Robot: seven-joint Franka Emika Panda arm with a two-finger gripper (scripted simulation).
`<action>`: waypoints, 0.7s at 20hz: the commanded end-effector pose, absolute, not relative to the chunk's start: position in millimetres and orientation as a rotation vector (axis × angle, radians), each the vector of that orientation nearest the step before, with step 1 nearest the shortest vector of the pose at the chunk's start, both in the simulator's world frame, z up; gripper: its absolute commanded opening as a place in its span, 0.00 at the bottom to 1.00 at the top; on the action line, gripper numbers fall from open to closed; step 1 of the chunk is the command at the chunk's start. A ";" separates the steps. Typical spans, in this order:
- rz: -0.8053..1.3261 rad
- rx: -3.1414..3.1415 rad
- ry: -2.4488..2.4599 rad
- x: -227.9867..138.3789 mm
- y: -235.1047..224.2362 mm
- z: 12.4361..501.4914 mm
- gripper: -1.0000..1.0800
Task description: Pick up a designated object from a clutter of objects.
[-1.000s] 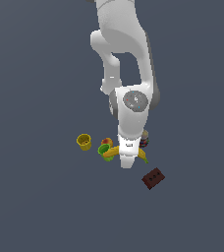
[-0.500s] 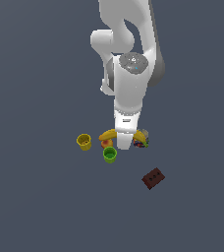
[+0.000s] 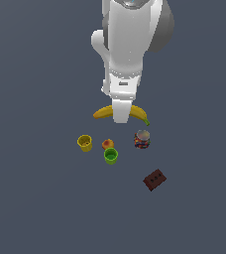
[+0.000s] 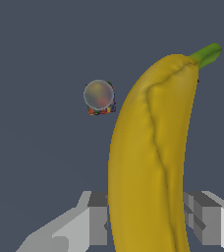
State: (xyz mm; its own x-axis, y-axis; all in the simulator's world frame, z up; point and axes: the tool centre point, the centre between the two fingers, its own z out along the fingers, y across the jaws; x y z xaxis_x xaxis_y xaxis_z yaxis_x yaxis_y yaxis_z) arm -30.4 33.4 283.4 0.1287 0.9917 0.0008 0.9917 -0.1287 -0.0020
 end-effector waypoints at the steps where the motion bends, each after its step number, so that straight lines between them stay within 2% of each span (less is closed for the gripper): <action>1: -0.002 -2.358 -2.073 -38.8 29.4 310.4 0.00; 14: -0.001 -2.361 -2.071 -66.7 12.3 408.4 0.00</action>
